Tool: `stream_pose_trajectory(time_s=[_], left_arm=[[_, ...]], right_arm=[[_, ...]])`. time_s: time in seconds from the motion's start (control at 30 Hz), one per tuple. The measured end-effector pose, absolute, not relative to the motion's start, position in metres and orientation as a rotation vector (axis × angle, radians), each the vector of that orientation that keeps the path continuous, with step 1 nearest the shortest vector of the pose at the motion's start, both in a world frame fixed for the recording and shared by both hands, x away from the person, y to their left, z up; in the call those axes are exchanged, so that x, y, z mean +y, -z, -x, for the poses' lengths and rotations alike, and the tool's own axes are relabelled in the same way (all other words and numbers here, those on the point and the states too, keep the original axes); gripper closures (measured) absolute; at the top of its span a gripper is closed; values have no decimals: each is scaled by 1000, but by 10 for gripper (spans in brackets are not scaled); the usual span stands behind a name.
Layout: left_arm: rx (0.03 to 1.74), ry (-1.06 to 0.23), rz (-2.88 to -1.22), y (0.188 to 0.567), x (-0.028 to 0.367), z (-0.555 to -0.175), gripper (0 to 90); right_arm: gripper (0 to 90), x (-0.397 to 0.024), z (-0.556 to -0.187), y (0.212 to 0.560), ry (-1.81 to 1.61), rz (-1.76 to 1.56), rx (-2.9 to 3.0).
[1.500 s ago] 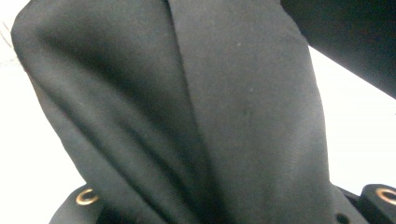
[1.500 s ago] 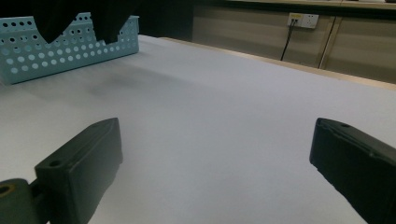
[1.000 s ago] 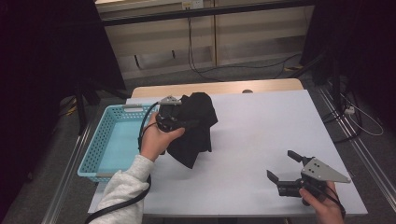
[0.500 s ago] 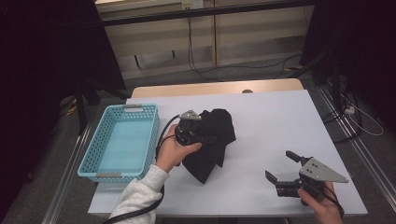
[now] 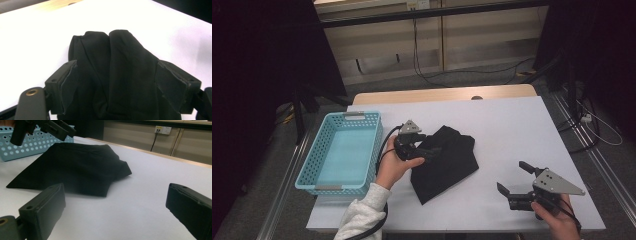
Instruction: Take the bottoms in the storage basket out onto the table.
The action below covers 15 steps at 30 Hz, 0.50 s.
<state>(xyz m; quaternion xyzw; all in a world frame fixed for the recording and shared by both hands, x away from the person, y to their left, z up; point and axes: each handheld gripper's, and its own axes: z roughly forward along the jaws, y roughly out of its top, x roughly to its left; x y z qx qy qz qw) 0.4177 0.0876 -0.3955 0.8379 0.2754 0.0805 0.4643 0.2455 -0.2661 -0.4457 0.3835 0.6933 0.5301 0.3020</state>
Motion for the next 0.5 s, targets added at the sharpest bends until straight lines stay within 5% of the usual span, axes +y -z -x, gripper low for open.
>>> stream_pose_trajectory(time_s=[0.5], left_arm=[[728, -234, -2058, 400, 119, -394, 171]], right_arm=[[17, -242, -277, 445, -1416, -949, 1909]])
